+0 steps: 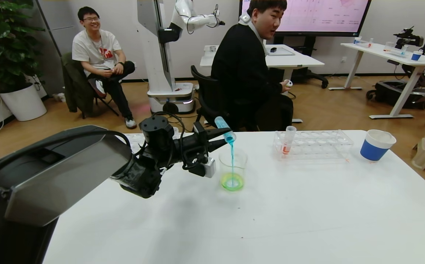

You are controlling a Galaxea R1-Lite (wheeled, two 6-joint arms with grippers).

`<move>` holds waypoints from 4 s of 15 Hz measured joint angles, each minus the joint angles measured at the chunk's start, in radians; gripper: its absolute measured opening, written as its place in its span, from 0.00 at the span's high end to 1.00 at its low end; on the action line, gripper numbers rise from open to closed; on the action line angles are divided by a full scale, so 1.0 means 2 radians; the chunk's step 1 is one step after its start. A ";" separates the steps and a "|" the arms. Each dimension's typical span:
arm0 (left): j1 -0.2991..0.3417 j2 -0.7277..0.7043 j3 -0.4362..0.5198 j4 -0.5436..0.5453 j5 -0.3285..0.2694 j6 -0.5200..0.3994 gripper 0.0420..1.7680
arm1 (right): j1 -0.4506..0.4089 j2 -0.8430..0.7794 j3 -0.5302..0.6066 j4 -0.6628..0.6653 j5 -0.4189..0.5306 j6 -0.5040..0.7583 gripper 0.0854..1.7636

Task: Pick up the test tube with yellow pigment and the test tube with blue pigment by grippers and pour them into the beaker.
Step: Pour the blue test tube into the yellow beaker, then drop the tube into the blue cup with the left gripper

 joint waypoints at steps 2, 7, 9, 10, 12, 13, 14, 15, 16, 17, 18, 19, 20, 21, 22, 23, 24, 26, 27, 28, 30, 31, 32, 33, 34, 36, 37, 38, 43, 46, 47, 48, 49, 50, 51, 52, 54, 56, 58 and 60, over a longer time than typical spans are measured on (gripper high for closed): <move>0.000 0.002 0.000 0.000 0.000 0.009 0.74 | 0.000 0.000 0.000 0.000 0.000 0.000 0.02; 0.000 0.007 0.000 0.000 0.001 0.040 0.74 | 0.000 0.000 0.000 0.000 0.000 0.000 0.02; 0.003 0.009 0.001 0.000 0.003 0.054 0.74 | 0.000 0.000 0.000 0.000 0.000 0.000 0.02; 0.004 0.009 0.001 0.000 0.004 0.060 0.74 | 0.000 0.000 0.000 0.000 0.000 0.000 0.02; 0.006 0.009 0.001 0.000 0.003 0.072 0.74 | 0.000 0.000 0.000 0.000 0.000 0.000 0.02; 0.007 0.008 0.001 0.000 0.003 0.079 0.74 | 0.000 0.000 0.000 0.000 0.000 0.000 0.02; 0.007 0.008 0.000 -0.001 0.003 0.084 0.74 | 0.000 0.000 0.000 0.000 0.000 0.000 0.02; 0.007 0.007 -0.001 -0.005 0.003 0.088 0.74 | 0.000 0.000 0.000 0.000 0.000 0.000 0.02; 0.007 0.007 -0.001 -0.014 0.003 0.089 0.74 | 0.000 0.000 0.000 0.000 0.000 0.000 0.02; 0.007 0.007 0.000 -0.022 0.004 0.089 0.74 | 0.000 0.000 0.000 0.000 0.000 0.000 0.02; 0.007 0.008 0.000 -0.024 0.004 0.089 0.74 | 0.000 0.000 0.000 0.000 0.000 0.000 0.02; 0.007 0.009 0.001 -0.025 0.004 0.088 0.74 | 0.000 0.000 0.000 0.000 0.000 0.000 0.02; 0.006 0.010 0.001 -0.025 0.005 0.085 0.74 | 0.000 0.000 0.000 0.000 0.000 0.000 0.02; 0.004 0.011 0.001 -0.025 0.005 0.075 0.74 | 0.000 0.000 0.000 0.000 0.000 0.000 0.02; 0.000 0.011 0.001 -0.025 0.008 0.053 0.74 | 0.000 0.000 0.000 0.000 0.000 0.000 0.02; -0.003 0.010 0.001 -0.026 0.013 0.026 0.74 | 0.000 0.000 0.000 0.000 0.000 0.000 0.02; -0.006 0.007 0.000 -0.034 0.026 -0.006 0.74 | 0.000 0.000 0.000 0.000 0.000 0.000 0.02; -0.010 0.000 -0.001 -0.072 0.088 -0.096 0.74 | 0.000 0.000 0.000 0.000 0.000 0.000 0.02; -0.014 -0.004 -0.001 -0.089 0.134 -0.153 0.74 | 0.000 0.000 0.000 0.000 0.000 0.000 0.02; -0.020 -0.009 0.000 -0.099 0.201 -0.211 0.74 | 0.000 0.000 0.000 0.000 0.000 0.000 0.02; -0.035 -0.020 -0.003 -0.104 0.356 -0.298 0.74 | 0.000 0.000 0.000 0.000 0.000 0.000 0.02; -0.044 -0.028 -0.008 -0.099 0.442 -0.346 0.74 | 0.000 0.000 0.000 0.000 0.000 0.000 0.02; -0.053 -0.035 -0.017 -0.083 0.510 -0.404 0.74 | 0.000 0.000 0.000 0.000 0.000 0.000 0.02; -0.060 -0.041 -0.036 -0.061 0.561 -0.451 0.74 | 0.000 0.000 0.000 0.000 0.000 0.000 0.02; -0.066 -0.046 -0.064 -0.030 0.612 -0.497 0.74 | 0.000 0.000 0.000 0.000 0.000 0.000 0.02; -0.072 -0.053 -0.111 0.057 0.692 -0.599 0.74 | 0.000 0.000 0.000 0.000 0.000 0.000 0.02; -0.072 -0.057 -0.124 0.105 0.715 -0.646 0.74 | 0.000 0.000 0.000 0.000 0.000 0.000 0.02; -0.073 -0.062 -0.132 0.159 0.732 -0.687 0.74 | 0.000 0.000 0.000 0.000 0.000 0.000 0.02; -0.048 -0.097 -0.142 0.349 0.733 -0.814 0.74 | 0.000 0.000 0.000 0.000 0.000 0.000 0.02; -0.010 -0.109 -0.137 0.348 0.716 -0.814 0.74 | 0.000 0.000 0.000 0.000 0.000 0.000 0.02; 0.006 -0.112 -0.136 0.347 0.711 -0.814 0.74 | 0.000 0.000 0.000 0.000 0.000 0.000 0.02; 0.022 -0.115 -0.136 0.347 0.704 -0.813 0.74 | 0.000 0.000 0.000 0.000 0.000 0.000 0.02; 0.041 -0.120 -0.135 0.348 0.698 -0.813 0.74 | 0.000 0.000 0.000 0.000 0.000 0.000 0.02; 0.062 -0.125 -0.133 0.349 0.691 -0.809 0.74 | 0.000 0.000 0.000 0.000 0.000 0.000 0.02; 0.083 -0.129 -0.131 0.348 0.685 -0.799 0.74 | 0.000 0.000 0.000 0.000 0.000 0.000 0.02; 0.103 -0.132 -0.127 0.348 0.682 -0.794 0.74 | 0.000 0.000 0.000 0.000 0.000 0.000 0.02; 0.143 -0.135 -0.113 0.347 0.676 -0.791 0.74 | 0.000 0.000 0.000 0.000 0.000 0.000 0.02; 0.178 -0.136 -0.104 0.345 0.662 -0.791 0.74 | 0.000 0.000 0.000 0.000 0.000 0.000 0.02; 0.205 -0.138 -0.086 0.339 0.657 -0.793 0.74 | 0.000 0.000 0.000 0.000 0.000 0.000 0.02; 0.227 -0.140 -0.057 0.310 0.648 -0.792 0.74 | 0.000 0.000 0.000 0.000 0.000 0.000 0.02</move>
